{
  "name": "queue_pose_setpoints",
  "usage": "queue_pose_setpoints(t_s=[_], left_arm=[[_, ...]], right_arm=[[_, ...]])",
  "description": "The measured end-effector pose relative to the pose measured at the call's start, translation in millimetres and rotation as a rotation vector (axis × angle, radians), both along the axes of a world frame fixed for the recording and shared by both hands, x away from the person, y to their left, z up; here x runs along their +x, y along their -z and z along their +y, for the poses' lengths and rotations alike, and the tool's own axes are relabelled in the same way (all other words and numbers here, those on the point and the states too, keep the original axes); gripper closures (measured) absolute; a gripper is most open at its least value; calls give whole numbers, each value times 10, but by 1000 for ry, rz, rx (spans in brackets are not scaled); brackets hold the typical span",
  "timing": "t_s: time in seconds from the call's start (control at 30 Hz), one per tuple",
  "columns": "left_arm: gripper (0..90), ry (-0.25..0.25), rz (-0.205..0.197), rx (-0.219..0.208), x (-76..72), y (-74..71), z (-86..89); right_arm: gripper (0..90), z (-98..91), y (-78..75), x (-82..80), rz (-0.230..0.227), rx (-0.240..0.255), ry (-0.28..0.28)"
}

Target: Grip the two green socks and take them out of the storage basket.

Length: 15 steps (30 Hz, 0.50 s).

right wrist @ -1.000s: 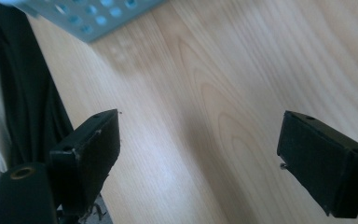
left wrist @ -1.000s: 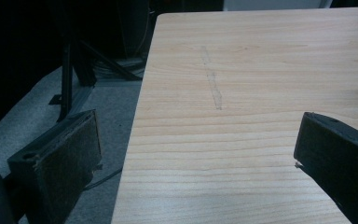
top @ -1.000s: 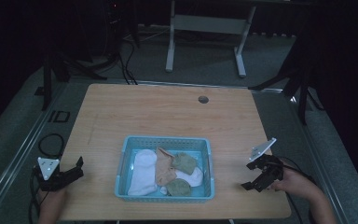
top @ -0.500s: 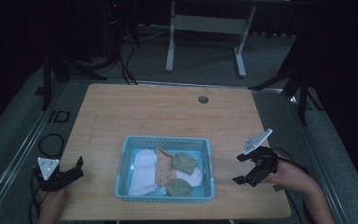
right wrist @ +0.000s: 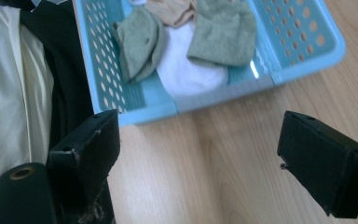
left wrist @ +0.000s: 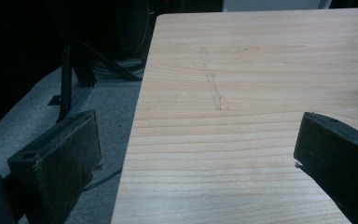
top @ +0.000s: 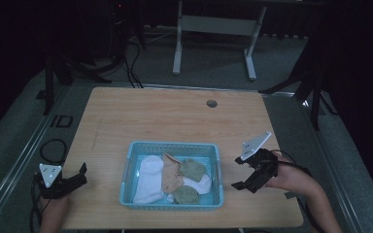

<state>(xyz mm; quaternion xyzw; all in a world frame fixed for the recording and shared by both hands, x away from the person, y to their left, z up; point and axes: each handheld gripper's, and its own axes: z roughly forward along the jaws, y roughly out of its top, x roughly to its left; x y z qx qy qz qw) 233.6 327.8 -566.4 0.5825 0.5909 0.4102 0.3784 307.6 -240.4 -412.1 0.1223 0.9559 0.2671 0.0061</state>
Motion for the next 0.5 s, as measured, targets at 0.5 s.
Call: queue_pose_setpoints(t_s=[0.5], left_arm=[[4, 5, -1, 2, -3, -1, 0]], right_arm=[[165, 534, 94, 15, -15, 14, -92]])
